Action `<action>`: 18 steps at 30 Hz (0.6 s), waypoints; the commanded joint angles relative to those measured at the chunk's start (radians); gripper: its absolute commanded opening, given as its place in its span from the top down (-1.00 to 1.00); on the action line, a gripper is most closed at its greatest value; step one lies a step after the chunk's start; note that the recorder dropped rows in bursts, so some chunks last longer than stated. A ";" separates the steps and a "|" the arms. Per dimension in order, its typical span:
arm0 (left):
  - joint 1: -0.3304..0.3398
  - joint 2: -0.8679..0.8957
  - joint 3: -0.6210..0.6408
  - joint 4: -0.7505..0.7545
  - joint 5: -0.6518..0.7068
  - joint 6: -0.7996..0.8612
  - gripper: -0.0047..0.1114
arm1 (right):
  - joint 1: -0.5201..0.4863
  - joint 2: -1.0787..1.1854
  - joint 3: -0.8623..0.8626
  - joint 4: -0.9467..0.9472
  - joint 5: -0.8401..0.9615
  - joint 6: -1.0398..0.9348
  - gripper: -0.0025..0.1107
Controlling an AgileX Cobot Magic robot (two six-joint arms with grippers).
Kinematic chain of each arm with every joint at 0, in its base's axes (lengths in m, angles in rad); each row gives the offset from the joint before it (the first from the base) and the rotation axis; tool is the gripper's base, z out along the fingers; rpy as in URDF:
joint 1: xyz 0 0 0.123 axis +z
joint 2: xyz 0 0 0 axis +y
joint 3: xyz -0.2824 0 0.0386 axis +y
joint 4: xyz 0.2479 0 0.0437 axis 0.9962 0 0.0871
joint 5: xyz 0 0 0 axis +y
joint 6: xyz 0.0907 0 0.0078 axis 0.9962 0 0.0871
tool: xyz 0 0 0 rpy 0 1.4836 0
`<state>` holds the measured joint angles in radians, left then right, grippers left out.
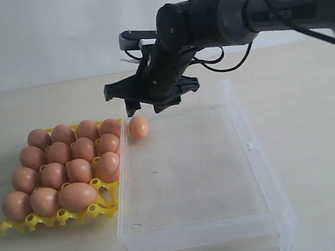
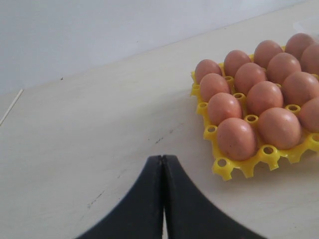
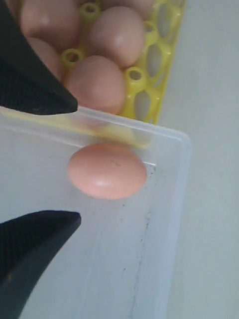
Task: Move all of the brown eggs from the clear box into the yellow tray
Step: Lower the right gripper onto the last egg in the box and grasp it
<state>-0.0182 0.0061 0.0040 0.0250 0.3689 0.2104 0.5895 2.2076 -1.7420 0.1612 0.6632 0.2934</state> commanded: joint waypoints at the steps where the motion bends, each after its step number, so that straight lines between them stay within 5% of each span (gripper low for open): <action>1: -0.002 -0.006 -0.004 0.000 -0.008 -0.006 0.92 | -0.016 0.081 -0.118 0.039 0.027 0.077 -0.03; 18: -0.002 -0.006 -0.004 0.000 -0.008 -0.006 0.92 | -0.031 0.262 -0.290 0.024 0.107 0.067 -0.03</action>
<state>-0.0182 0.0061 0.0040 0.0250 0.3689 0.2104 0.5595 2.4658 -2.0274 0.1855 0.7806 0.3802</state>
